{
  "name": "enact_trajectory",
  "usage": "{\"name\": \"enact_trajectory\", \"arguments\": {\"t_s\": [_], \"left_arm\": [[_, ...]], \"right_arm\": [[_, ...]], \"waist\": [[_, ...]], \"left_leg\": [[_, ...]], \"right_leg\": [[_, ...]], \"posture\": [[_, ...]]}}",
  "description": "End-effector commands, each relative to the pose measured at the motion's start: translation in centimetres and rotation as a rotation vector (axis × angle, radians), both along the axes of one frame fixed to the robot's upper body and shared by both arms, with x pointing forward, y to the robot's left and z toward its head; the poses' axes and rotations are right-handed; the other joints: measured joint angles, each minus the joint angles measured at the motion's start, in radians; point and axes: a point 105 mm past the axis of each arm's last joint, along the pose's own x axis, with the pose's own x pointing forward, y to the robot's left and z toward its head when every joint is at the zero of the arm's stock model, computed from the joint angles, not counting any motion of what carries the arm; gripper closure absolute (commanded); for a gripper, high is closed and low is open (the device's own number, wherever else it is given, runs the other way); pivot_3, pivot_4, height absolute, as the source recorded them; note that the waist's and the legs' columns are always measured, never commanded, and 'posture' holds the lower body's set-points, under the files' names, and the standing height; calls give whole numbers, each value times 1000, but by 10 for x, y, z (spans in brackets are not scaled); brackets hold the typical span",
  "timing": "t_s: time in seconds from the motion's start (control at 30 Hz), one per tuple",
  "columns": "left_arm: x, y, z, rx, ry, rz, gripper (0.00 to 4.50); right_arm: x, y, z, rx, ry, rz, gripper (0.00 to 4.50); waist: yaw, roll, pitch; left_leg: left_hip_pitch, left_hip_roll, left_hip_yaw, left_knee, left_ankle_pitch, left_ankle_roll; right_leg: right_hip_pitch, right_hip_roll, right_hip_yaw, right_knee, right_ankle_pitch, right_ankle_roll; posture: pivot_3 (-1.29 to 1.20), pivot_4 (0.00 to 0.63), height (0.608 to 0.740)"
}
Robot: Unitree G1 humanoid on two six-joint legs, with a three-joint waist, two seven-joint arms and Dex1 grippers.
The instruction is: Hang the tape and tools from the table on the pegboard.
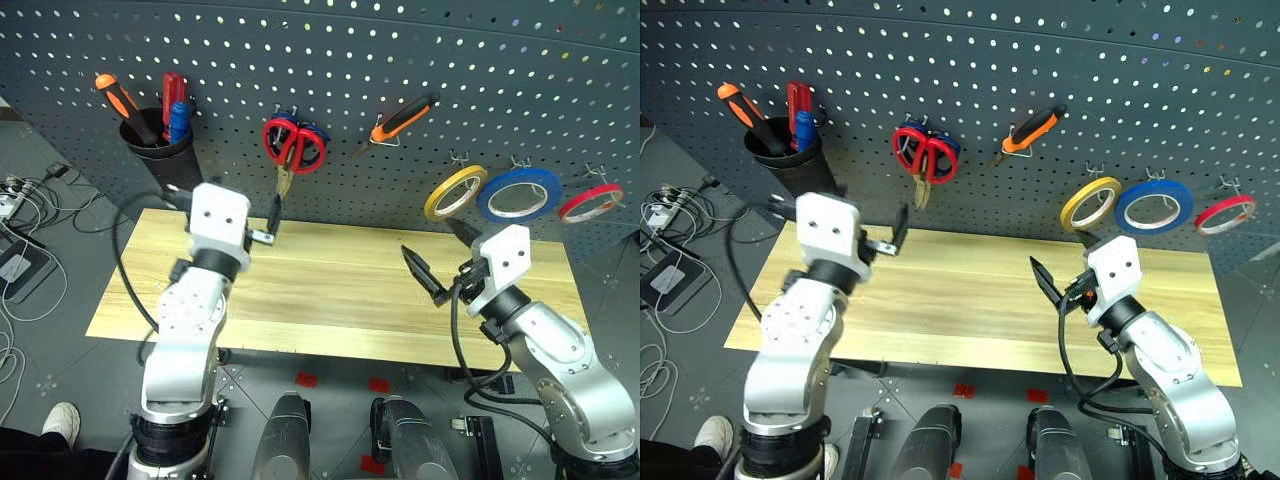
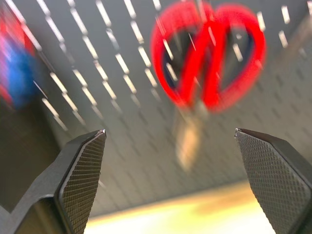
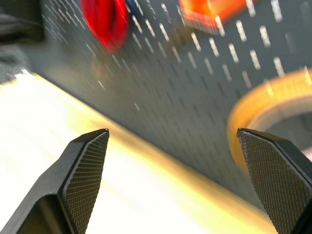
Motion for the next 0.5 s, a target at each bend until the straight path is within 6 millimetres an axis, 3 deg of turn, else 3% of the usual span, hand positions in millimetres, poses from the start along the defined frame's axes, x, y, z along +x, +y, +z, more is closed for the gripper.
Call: {"name": "enact_trajectory", "arguments": {"t_s": [0.03, 0.1, 0.23, 0.37, 0.5], "left_arm": [[7, -2, -32, -92, 153, -22, 32], [11, -1, -47, -140, 233, -17, 32], [16, 0, -92, -141, 426, -40, 32], [18, 2, -105, -142, 474, -58, 32], [18, 4, -113, -158, 508, -56, 32]], "right_arm": [[6, -16, -10, -1, 36, -160, 0], [9, -23, -20, 0, 80, -232, 0], [13, -51, -61, 41, 261, -459, 0], [10, -62, -80, 36, 346, -532, 0], [13, -67, -83, 44, 358, -565, 0]], "waist": [[-1, 2, -5], [-1, 1, -7], [-2, 3, -15], [-3, 3, -15], [-4, 4, -15]], "left_leg": [[1, 0, 1, 0, 0, 0], [1, 0, 1, 0, 0, 0], [1, 0, 3, -1, 0, 1], [1, 0, 4, -1, -1, 1], [1, 0, 4, -1, -1, 1]], "right_leg": [[0, 0, 1, 0, 0, 0], [0, 0, 1, 0, 0, 0], [0, 0, 2, 0, 0, 0], [0, 0, 3, -1, 0, 0], [0, 0, 3, -1, 0, 0]], "posture": [[71, 243, 740], [71, 243, 740], [64, 241, 740], [61, 240, 740], [61, 240, 740]]}}
